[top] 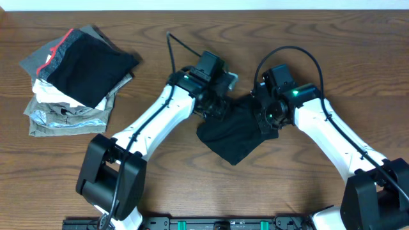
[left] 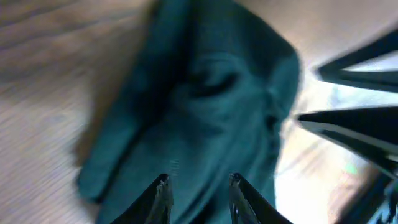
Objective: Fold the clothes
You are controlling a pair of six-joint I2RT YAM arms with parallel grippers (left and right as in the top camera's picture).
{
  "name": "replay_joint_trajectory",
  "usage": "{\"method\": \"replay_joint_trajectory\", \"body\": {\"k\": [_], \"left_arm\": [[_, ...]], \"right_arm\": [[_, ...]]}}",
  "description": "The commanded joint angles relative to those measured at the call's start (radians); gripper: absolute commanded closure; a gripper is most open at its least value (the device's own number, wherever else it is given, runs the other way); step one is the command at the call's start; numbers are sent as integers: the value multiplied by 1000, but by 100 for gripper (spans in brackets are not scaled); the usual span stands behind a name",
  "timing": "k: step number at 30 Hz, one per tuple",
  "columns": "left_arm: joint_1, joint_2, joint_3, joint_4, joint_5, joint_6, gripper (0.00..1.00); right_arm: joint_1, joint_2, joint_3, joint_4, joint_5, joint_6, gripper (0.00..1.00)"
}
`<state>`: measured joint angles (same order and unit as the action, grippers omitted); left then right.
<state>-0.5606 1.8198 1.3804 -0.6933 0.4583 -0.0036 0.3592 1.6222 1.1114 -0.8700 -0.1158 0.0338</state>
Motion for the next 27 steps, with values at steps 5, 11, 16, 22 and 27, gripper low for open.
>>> {"method": "replay_joint_trajectory", "body": {"k": [5,11,16,22,27], "left_arm": [[-32,40,-2,22,-6,108,67],[-32,137,-2,91,-8,108,67],[-32,217,-2,151,-94,100,67],[-32,278,-2,145,-139,100,67],[-27,279,-2,119,-182,100,67]], "right_arm": [[1,0,-110,97,-77,40,61],[1,0,-164,199,-76,71,63],[1,0,-217,250,-76,71,64],[1,0,-324,321,-69,71,64],[-6,0,-376,324,38,96,64]]}}
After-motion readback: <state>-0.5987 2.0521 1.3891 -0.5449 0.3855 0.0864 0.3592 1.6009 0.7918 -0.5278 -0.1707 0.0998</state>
